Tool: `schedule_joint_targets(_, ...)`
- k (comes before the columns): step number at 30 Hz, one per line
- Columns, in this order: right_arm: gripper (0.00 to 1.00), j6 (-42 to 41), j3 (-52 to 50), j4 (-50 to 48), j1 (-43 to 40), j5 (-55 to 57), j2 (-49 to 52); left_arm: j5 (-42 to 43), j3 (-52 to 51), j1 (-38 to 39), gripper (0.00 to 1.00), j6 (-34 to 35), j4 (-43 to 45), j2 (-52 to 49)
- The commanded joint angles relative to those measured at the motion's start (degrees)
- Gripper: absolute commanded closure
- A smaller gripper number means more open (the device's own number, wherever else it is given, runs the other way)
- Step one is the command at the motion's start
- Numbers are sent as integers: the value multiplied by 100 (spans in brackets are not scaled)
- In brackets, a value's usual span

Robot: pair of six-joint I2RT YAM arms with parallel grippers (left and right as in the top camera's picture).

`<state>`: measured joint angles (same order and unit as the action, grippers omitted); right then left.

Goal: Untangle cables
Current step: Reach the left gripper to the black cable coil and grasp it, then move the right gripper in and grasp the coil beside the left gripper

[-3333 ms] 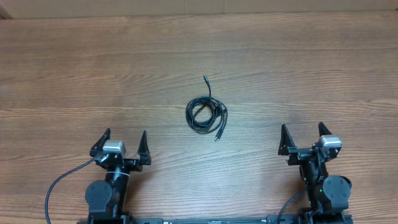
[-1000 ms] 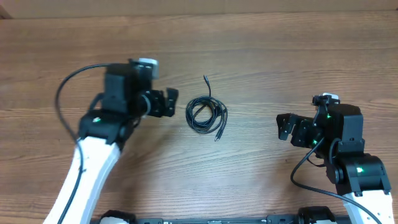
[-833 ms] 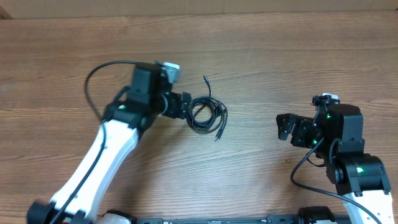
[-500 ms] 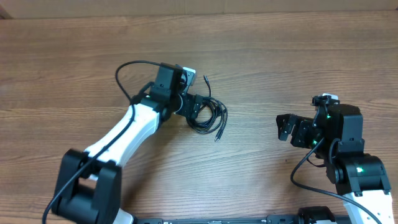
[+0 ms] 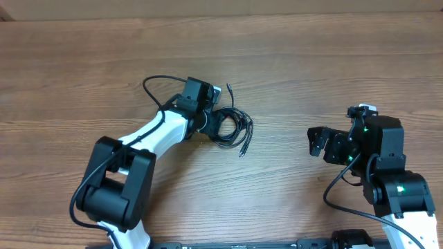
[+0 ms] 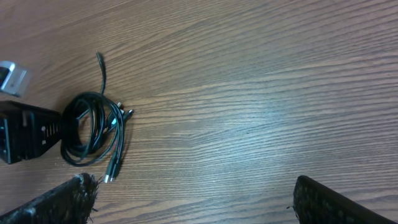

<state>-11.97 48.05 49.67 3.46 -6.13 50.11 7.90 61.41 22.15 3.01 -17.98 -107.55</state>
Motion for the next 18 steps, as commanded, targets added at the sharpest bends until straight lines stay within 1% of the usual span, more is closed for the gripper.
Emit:
schedule_joint_targets(1,0,-9,184,-48,22,-48,-20,-35,114,39,72,22,48,-66)
schedule_joint_targets(2,0,-9,184,-66,22,-48,-20,-35,136,39,85,24,42,-66)
schedule_joint_targets(3,0,-9,184,-96,22,-74,-20,22,190,39,96,37,-17,-61)
schedule_joint_targets(7,0,-9,184,-251,22,-328,11,678,520,37,96,50,-328,90)
schedule_joint_targets(11,0,-7,184,-553,24,-629,275,1294,1086,39,96,243,-863,435)
schedule_joint_targets(16,0,-2,184,-898,144,-1624,883,1790,1561,39,96,433,-1423,946)
schedule_joint_targets(18,4,-4,184,-1086,299,-1958,1156,1816,1596,39,96,527,-1563,1143)
